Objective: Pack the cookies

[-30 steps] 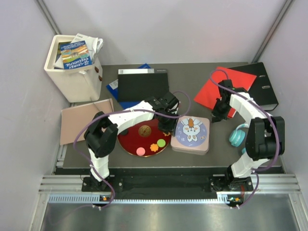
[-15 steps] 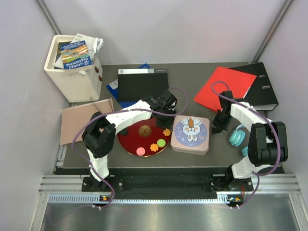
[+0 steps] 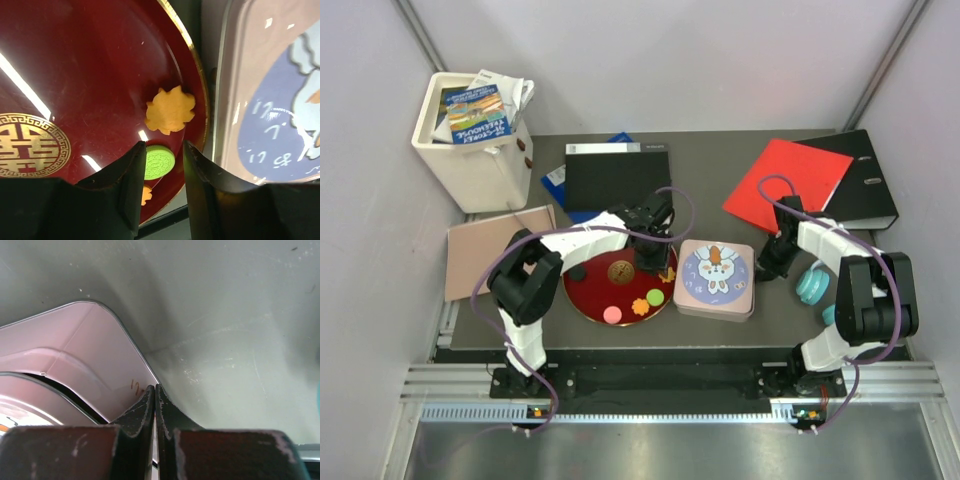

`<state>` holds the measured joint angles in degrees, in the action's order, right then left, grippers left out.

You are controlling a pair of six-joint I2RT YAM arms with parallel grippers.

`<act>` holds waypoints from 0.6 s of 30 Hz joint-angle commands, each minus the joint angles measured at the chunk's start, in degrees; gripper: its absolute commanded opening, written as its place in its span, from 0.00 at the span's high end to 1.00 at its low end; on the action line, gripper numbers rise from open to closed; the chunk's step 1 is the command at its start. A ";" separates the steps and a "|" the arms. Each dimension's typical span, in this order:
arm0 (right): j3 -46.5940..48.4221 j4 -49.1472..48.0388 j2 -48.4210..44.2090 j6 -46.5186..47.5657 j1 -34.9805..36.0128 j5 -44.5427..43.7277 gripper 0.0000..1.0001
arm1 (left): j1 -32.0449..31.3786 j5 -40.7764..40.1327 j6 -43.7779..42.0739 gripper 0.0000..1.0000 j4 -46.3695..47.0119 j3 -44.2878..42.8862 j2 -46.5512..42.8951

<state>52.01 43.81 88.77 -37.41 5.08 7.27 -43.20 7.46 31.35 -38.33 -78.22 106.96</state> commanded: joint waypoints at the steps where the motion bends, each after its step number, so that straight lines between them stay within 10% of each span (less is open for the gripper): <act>1: -0.50 -2.50 -0.18 -1.26 -0.34 1.34 1.00 | 0.66 5.36 1.34 0.61 6.32 3.77 -2.98; 18: -6.04 -6.02 -3.08 -2.49 -7.63 5.21 1.00 | 1.54 17.76 4.59 0.65 16.62 10.62 -6.14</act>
<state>46.72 40.95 88.33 -38.68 -0.05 10.37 -41.91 21.50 34.61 -26.83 -68.60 104.42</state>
